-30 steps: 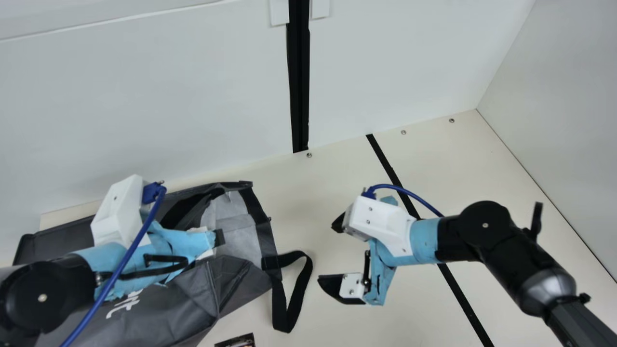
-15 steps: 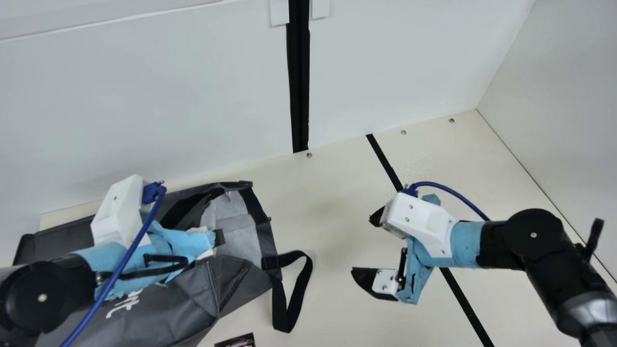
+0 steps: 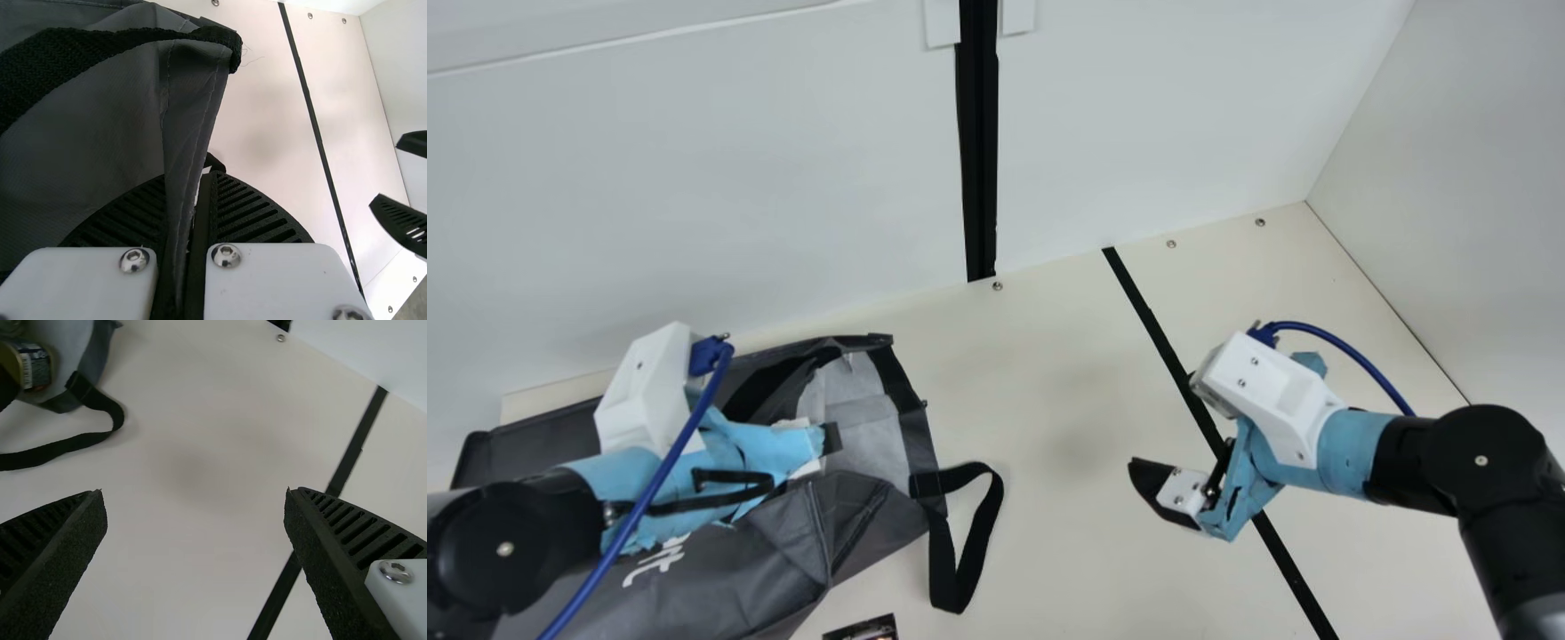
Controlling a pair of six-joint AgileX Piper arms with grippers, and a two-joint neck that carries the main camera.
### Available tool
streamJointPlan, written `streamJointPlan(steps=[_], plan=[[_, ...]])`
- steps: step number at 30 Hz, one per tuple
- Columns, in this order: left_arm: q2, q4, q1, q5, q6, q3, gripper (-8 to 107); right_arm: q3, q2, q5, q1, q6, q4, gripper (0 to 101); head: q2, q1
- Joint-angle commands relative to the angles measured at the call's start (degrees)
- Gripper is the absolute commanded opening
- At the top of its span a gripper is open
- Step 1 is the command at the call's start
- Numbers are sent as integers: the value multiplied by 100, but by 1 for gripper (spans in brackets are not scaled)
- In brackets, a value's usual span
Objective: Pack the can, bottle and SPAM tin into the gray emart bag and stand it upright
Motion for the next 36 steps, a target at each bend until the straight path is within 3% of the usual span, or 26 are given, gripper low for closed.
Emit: streamJointPlan(steps=[1, 10, 19, 36], plan=[[0, 0, 0, 0, 0, 0, -8, -9, -68, -118, -51, 328, -146, 95, -14, -130], [0, 0, 0, 0, 0, 0, -8, -147, -413, -398, -322, 1712, -922, 95, -14, -130], [0, 0, 0, 0, 0, 0, -8, -370, -704, -421, -492, 3258, -1926, 95, -14, -130], [0, 0, 0, 0, 0, 0, -8, -888, -1182, 370, -564, 5522, -3366, 95, -14, -130]])
